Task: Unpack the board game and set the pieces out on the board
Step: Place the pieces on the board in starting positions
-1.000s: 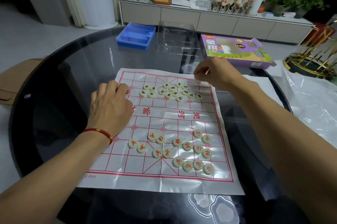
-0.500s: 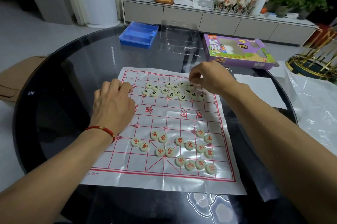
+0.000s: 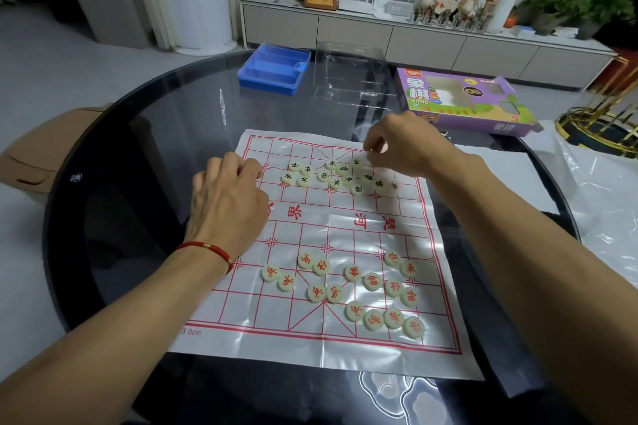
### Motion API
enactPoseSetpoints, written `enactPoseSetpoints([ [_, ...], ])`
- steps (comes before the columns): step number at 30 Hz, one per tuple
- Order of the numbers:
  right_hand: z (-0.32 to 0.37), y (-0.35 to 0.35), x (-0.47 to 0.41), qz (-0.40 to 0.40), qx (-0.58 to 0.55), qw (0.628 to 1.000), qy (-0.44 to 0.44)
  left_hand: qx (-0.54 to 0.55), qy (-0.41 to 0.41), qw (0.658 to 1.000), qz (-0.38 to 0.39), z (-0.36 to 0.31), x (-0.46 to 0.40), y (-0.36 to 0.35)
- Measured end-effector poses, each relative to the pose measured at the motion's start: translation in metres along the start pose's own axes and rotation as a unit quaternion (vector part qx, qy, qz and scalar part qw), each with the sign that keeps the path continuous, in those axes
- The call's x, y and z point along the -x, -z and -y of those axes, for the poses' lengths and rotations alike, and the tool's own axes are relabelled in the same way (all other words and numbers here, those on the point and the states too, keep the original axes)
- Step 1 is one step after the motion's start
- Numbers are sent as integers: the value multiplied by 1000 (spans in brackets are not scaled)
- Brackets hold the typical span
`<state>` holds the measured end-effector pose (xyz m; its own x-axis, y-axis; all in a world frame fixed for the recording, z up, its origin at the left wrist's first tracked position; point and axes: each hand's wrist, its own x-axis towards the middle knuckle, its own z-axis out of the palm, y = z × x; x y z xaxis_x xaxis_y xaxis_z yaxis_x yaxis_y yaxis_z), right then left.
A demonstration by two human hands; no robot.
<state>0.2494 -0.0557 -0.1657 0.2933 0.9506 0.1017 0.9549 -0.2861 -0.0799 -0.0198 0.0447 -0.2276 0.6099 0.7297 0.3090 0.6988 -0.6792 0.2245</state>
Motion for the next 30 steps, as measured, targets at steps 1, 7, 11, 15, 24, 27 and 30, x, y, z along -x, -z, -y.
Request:
enactPoseSetpoints([
  [1, 6, 2, -6, -16, -21, 1000, 1, 0, -1, 1000, -1, 0, 0, 0],
  [7, 84, -16, -62, -45, -106, 993, 39, 6, 4, 1000, -4, -1, 0, 1],
  [11, 114, -35, -89, -14, -100, 995, 10, 9, 1, 1000, -5, 1, 0, 0],
  [15, 110, -41, -97, -4, -113, 994, -7, 3, -1, 1000, -2, 2, 0, -1],
  [24, 91, -46, -92, 1, -118, 993, 1, 2, 4, 1000, 2, -1, -1, 0],
  [27, 94, -48, -95, -9, -114, 993, 9, -1, 5, 1000, 3, -1, -1, 0],
  [30, 94, -49, -98, -6, -114, 993, 4, -3, 5, 1000, 5, -1, -1, 1],
])
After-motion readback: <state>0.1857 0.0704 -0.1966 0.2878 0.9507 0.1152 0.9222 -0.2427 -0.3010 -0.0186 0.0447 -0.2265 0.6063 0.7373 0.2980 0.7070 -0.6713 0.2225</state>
